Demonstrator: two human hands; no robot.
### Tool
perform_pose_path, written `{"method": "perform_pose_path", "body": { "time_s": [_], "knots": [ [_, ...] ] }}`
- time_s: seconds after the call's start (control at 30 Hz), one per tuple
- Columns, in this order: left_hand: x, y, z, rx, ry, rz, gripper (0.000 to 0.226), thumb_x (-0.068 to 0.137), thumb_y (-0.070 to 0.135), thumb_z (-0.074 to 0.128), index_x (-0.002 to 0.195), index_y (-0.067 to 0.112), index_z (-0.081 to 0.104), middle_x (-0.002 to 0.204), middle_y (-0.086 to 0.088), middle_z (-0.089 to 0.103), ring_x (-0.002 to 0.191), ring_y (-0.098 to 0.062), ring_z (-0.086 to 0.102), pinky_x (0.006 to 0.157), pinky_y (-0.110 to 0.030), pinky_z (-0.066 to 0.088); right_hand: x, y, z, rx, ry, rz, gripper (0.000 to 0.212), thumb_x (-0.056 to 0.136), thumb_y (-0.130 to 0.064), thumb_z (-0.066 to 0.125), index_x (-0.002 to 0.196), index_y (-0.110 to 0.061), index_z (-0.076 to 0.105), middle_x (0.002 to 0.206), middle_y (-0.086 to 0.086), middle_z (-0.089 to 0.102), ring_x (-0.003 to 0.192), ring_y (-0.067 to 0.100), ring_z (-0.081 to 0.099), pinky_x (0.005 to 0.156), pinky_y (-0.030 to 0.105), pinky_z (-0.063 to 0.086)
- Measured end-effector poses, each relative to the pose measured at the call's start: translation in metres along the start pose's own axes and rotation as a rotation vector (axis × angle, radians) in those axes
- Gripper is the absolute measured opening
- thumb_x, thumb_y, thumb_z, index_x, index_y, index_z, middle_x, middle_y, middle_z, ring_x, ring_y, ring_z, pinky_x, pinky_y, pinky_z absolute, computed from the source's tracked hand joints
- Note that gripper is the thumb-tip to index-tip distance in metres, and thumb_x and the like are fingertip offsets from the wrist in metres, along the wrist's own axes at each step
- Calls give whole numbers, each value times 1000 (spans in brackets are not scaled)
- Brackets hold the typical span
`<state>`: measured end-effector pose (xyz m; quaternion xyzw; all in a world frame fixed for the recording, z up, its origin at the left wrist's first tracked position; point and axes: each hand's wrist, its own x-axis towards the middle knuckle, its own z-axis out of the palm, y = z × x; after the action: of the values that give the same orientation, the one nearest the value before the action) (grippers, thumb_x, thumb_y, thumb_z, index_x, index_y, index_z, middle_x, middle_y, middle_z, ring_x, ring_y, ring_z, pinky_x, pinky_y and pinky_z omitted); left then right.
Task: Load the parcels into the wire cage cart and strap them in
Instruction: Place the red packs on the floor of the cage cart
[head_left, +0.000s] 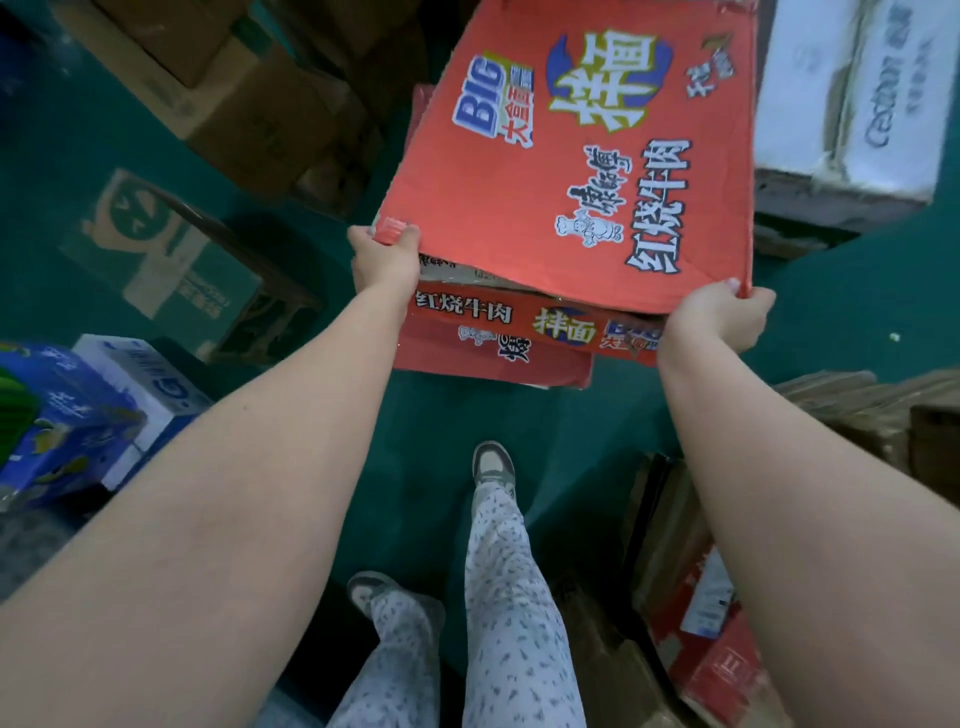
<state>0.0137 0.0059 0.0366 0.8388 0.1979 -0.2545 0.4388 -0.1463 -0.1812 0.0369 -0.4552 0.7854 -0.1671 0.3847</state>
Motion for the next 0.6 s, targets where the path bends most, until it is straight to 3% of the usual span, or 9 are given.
{"method": "perform_pose_path", "body": {
  "time_s": [0.1,0.3,0.47,0.6],
  "knots": [
    [-17,10,-27,-27,35,-30,41,95,32,52,128,18,32,123,-9,49,77,-13,55,56,-25,43,-27,-11,-17,1,-17,1,28,101,-22,37,118,-7,52,124,8,55,109,25,56,76,26,35],
    [-62,19,-94,-90,143,-116,41,95,30,52,130,19,33,131,-13,45,96,-23,57,69,-33,48,-87,-21,-49,-22,-121,-5,28,101,-20,35,120,-7,51,128,9,52,112,27,55,74,25,32],
    [-87,1,-137,-177,217,-109,25,96,27,50,116,15,40,125,-13,51,84,-21,56,64,-34,46,-119,-39,-70,-106,-191,-77,32,102,-19,32,128,-7,47,134,9,46,116,27,52,77,29,33],
    [-107,-24,-164,-271,288,-156,21,95,25,52,109,14,41,119,-6,44,85,-21,53,75,-35,48,-149,-50,-83,-167,-225,-204,33,101,-18,33,129,-6,47,135,11,48,120,28,50,92,33,38]
  ]
}}
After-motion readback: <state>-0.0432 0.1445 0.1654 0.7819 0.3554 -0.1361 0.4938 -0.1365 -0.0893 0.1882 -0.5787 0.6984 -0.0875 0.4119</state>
